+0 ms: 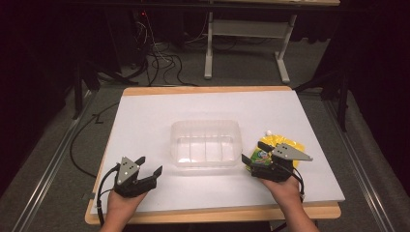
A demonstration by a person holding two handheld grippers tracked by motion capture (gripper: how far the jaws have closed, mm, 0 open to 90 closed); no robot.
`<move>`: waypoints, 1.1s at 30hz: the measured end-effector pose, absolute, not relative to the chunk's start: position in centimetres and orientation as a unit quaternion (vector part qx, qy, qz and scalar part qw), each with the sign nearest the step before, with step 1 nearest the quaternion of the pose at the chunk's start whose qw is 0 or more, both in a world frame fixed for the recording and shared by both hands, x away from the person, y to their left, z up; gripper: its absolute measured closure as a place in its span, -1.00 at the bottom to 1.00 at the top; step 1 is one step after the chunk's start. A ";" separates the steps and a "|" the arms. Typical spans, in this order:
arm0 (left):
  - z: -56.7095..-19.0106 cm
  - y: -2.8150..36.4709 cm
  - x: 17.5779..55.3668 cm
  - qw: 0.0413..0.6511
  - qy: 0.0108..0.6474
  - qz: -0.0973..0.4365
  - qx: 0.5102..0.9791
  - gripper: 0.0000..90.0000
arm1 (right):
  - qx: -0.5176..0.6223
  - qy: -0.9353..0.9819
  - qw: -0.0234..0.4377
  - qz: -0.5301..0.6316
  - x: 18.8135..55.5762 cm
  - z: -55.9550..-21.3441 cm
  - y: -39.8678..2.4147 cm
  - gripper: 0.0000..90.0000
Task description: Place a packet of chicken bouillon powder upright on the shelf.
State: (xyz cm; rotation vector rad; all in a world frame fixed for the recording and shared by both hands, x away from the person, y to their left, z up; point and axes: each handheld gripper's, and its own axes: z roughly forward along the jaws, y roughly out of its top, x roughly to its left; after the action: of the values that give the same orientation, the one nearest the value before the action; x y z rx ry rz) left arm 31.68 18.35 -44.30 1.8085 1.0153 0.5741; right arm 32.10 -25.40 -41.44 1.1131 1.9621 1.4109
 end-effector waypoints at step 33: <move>-45.4 17.8 32.8 0.464 0.426 0.194 0.752 -0.23 | 0.470 0.693 0.248 0.488 33.3 -43.1 -32.0 -0.52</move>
State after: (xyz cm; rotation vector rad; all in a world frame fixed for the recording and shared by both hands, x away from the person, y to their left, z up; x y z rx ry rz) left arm 32.85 17.77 -45.35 1.8467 1.0471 0.4758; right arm 33.32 -31.95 -43.14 1.2799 1.8877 1.3296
